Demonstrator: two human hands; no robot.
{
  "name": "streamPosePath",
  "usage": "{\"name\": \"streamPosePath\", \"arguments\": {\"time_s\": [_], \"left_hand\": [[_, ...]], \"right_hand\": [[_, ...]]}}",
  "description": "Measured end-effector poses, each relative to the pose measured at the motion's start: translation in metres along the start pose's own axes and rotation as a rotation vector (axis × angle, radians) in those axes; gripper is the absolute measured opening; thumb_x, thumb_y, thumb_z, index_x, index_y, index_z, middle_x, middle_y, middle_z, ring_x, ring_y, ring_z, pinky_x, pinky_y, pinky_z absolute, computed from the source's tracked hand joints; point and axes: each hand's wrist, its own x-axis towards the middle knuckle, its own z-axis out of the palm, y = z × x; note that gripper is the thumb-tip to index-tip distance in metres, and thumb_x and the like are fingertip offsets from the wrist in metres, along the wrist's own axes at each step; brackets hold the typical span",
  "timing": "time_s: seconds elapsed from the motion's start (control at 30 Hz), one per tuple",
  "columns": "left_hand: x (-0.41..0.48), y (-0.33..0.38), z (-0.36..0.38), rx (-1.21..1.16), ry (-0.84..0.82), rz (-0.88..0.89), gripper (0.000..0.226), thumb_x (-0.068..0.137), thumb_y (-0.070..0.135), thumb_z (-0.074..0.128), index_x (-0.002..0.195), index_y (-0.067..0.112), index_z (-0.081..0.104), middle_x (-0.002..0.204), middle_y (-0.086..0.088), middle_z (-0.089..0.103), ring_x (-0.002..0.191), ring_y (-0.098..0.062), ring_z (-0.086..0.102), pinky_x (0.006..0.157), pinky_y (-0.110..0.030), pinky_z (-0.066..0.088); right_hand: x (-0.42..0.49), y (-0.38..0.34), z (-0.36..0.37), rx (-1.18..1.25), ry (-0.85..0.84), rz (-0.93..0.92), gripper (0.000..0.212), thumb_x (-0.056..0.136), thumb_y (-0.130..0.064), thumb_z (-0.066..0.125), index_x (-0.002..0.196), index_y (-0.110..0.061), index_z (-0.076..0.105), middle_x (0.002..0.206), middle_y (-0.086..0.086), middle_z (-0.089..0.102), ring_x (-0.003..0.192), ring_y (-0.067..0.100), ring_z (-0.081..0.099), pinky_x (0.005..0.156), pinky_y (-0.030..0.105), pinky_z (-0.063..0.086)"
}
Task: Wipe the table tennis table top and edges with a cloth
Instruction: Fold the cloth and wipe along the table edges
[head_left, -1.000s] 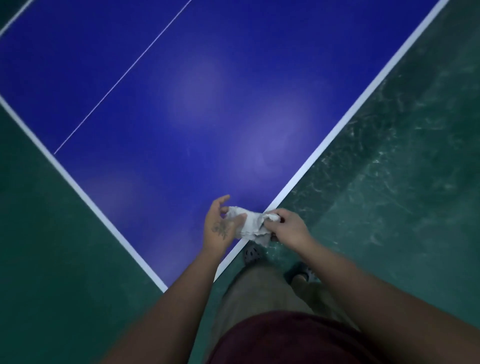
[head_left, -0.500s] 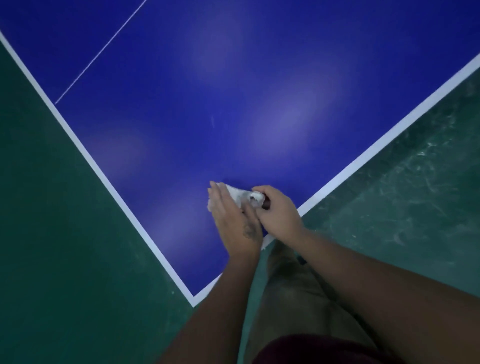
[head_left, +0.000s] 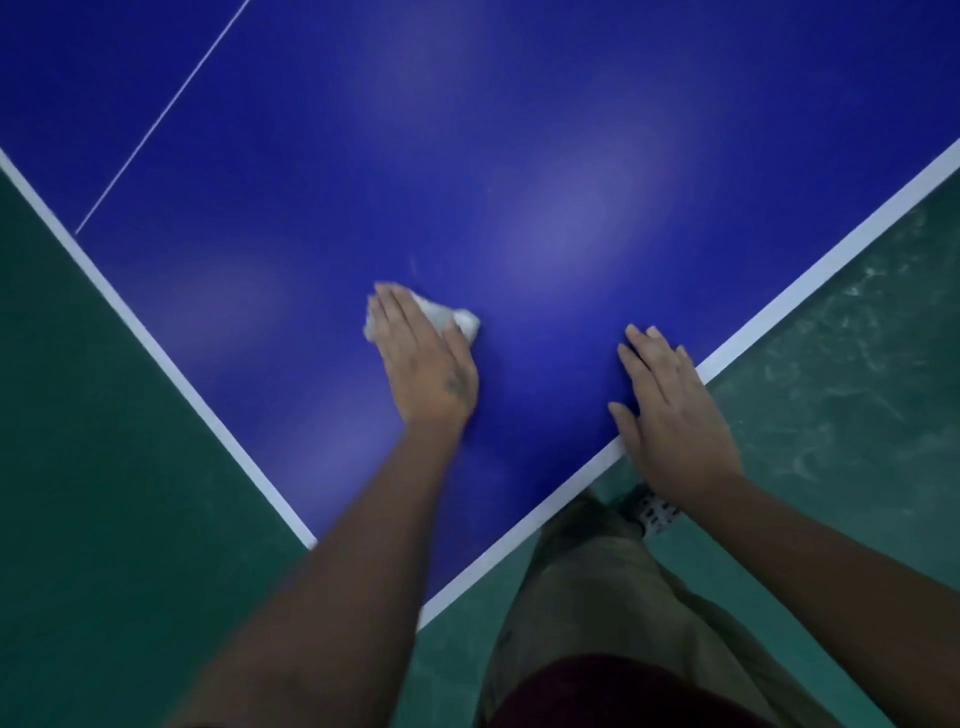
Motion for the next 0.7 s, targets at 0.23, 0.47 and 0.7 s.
{"name": "streamPosePath", "arguments": {"time_s": [0.23,0.47,0.7], "left_hand": [[0.147,0.053,0.022,0.026,-0.115,0.424,0.072,0.112,0.035,0.023,0.162,-0.016,0.024,0.171,-0.035,0.023,0.162,-0.050,0.019,0.134,-0.054,0.014],[0.095,0.151,0.031,-0.110,-0.166,0.514,0.073,0.110,0.037,0.035,0.167,-0.007,0.023,0.176,-0.024,0.021,0.166,-0.038,0.016,0.135,-0.052,0.015],[0.018,0.011,-0.015,-0.090,-0.166,0.256,0.075,0.109,0.029,0.049,0.166,-0.010,0.020,0.176,-0.025,0.019,0.166,-0.041,0.012,0.132,-0.062,0.019]], "right_hand": [[0.002,0.011,-0.004,-0.100,0.001,-0.038,0.059,0.111,-0.033,0.047,0.162,-0.004,0.038,0.174,0.010,0.029,0.163,0.029,0.021,0.132,0.053,0.024],[0.006,0.023,-0.011,-0.084,0.069,0.045,0.062,0.108,-0.034,0.050,0.160,-0.001,0.041,0.173,0.012,0.029,0.163,0.031,0.024,0.130,0.057,0.025],[0.008,0.033,-0.011,-0.104,0.051,0.015,0.063,0.110,-0.036,0.044,0.162,-0.002,0.037,0.174,0.012,0.027,0.164,0.029,0.019,0.132,0.055,0.021]]}}
